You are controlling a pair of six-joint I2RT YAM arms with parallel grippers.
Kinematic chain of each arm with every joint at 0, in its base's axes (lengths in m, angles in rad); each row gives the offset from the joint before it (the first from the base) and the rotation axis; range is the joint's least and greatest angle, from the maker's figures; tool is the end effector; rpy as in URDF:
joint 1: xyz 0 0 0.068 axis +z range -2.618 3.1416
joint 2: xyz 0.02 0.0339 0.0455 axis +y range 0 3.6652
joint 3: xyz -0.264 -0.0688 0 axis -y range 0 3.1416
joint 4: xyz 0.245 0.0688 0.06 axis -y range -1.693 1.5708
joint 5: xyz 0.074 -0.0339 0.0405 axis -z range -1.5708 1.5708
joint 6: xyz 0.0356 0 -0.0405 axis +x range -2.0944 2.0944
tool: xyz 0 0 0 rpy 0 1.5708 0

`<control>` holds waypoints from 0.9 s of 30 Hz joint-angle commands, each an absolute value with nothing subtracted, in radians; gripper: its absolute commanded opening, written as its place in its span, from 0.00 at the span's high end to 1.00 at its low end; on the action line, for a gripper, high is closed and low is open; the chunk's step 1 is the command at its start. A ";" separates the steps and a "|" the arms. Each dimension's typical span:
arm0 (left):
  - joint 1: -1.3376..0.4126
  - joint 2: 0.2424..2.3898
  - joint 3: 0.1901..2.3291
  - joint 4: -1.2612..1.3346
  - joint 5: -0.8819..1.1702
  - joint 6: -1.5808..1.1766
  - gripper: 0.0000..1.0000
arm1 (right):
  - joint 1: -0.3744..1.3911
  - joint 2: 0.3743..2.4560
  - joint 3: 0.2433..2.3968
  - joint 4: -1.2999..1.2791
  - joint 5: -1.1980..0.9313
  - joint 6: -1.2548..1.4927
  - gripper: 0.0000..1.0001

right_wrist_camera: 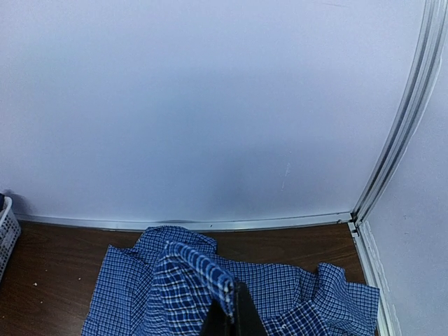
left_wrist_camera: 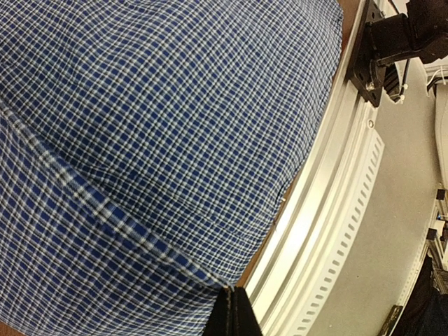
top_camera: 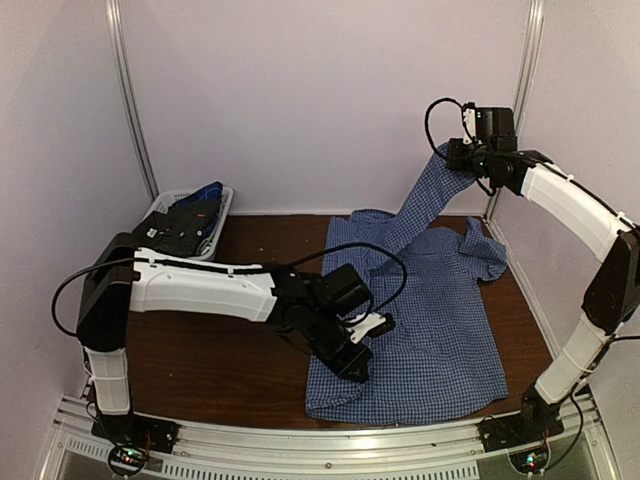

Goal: Fold and stack the long sleeve shirts
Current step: Fold the flattened shirt at the center of the board.

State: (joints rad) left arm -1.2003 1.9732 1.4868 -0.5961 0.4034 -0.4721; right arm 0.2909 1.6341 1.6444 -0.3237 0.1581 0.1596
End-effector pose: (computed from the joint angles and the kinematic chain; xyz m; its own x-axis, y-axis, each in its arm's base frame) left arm 0.1384 -0.3948 0.2007 -0.7050 0.6598 -0.2602 0.6775 0.5181 -0.5221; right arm 0.3703 0.1050 0.4058 -0.3138 0.0699 -0.9469 -0.0910 0.9905 0.1033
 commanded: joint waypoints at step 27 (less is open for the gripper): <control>-1.224 2.115 1.505 -0.421 0.520 -0.482 0.64 | 0.313 1.503 1.395 -0.302 -0.134 0.305 1.00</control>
State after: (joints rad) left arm -1.2194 2.1124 1.4879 -0.4625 0.5022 -0.4850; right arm 0.2981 1.5467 1.4261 -0.3244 -0.0658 0.2768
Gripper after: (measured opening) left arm 0.299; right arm 0.009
